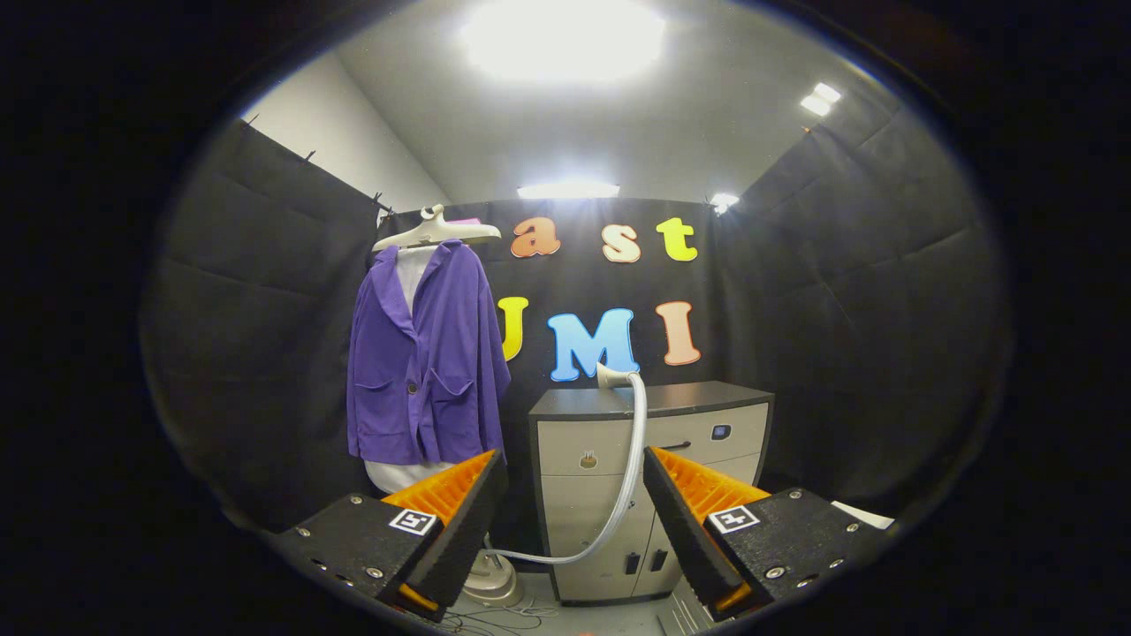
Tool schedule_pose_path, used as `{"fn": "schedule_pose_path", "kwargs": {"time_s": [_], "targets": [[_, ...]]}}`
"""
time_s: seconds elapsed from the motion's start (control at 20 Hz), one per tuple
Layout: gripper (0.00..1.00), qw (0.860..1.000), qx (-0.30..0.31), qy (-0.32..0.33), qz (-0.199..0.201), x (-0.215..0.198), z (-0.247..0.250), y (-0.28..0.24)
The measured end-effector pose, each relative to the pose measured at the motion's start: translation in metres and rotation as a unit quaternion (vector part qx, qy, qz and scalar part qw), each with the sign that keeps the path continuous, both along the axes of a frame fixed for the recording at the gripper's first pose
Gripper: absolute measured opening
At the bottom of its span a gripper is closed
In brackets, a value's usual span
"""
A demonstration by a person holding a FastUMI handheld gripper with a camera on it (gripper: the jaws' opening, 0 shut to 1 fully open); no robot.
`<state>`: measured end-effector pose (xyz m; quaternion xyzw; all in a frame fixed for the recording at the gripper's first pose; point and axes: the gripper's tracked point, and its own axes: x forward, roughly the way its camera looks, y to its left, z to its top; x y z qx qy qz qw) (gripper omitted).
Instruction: Iron the clothes twice with a garment steamer, once on the left side and once on the right side.
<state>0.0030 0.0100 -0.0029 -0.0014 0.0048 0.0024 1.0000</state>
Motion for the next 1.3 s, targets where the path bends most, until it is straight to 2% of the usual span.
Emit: {"fn": "schedule_pose_path", "kwargs": {"time_s": [0.3, 0.6, 0.9, 1.15, 1.3], "targets": [[0.95, 1.0, 0.0, -0.006, -0.002, 0.005, 0.009, 0.0], [0.95, 1.0, -0.001, -0.031, 0.003, 0.028, 0.045, -0.009], [0.95, 0.999, 0.003, -0.041, 0.014, 0.094, 0.077, -0.035], [0.95, 0.999, -0.011, -0.036, 0.034, 0.166, 0.096, -0.06], [0.95, 0.998, 0.003, -0.029, 0.051, 0.21, 0.103, -0.069]]}}
